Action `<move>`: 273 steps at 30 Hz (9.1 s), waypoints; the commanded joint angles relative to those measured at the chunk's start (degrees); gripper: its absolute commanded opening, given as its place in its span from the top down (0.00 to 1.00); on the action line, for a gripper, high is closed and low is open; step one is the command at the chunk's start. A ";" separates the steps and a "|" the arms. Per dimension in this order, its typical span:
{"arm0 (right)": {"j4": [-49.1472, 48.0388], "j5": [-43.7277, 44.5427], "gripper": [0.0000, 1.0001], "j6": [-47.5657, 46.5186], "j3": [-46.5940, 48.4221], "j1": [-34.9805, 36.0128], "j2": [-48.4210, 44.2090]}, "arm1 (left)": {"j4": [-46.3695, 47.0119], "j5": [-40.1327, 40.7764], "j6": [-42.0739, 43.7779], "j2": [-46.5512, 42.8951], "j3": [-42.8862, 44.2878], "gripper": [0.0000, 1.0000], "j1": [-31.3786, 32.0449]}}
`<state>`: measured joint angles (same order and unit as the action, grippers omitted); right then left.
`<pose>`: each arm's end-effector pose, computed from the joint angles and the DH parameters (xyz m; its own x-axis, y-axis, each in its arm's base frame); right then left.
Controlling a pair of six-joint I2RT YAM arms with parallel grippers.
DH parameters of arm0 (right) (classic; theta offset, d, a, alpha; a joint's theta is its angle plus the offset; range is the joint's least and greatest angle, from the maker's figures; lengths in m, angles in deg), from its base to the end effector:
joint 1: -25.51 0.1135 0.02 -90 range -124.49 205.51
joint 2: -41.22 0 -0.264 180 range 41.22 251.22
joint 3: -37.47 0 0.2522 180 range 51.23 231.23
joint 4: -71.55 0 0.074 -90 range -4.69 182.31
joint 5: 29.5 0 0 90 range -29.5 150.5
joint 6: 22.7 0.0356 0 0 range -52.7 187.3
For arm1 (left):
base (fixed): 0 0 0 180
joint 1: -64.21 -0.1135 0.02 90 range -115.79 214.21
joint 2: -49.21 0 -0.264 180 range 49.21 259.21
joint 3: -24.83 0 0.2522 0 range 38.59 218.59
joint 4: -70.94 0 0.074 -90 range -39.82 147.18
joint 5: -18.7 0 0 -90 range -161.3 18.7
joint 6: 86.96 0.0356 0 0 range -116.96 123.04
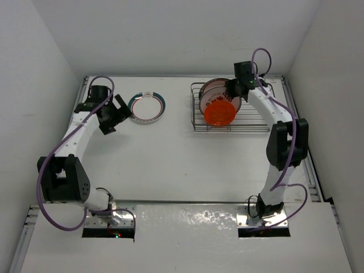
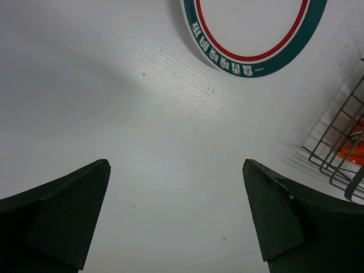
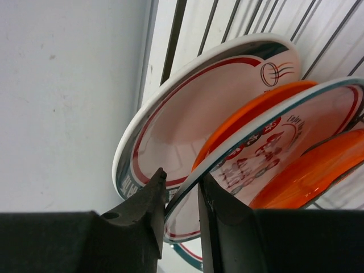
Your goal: Unload the plates from the dish rack
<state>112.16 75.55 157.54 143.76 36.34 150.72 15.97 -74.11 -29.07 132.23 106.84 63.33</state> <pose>0.4321 0.0732 0.2732 0.0054 0.9842 -0.1768 0.6800 0.1260 0.7223 0.3014 0.0029 0.2803 -0.7084 -0.5419 -0.4523 -0.4303 0.8395 -0.3318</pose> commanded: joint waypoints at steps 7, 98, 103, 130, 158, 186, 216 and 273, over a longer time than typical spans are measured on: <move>-6.02 0.69 1.00 8.46 -7.54 0.68 -5.16 | -1.06 -3.25 1.53 -3.04 1.98 0.00 -0.08; 0.92 10.89 0.01 -98.87 2.14 51.76 -13.50 | 20.64 -14.79 -12.35 4.07 3.99 1.00 -4.30; 2.67 8.51 0.01 -88.60 -1.30 47.54 -23.96 | 33.38 -5.74 -13.41 10.39 5.04 1.00 -5.71; 27.53 -3.96 0.01 -51.66 14.05 18.36 -20.12 | 10.22 0.51 -6.99 36.59 24.91 0.48 -1.06; 3.57 15.98 0.23 4.15 20.75 7.37 8.70 | 2.01 -2.63 6.98 1.63 8.67 0.11 5.98; -16.21 14.93 1.00 14.62 3.71 4.90 -2.26 | -5.90 -0.18 9.80 -9.37 9.88 0.10 6.33; 32.21 0.39 1.00 -107.44 17.36 46.98 -16.93 | 0.84 -24.22 -13.30 0.31 26.61 0.02 5.89; 17.87 12.56 0.01 -75.22 -6.59 35.23 -41.92 | 18.38 -8.19 -6.64 32.64 21.66 0.67 -5.18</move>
<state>126.81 86.65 78.29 133.25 73.39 106.30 36.58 -83.14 -35.98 164.75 126.90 57.80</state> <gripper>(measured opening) 0.986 0.298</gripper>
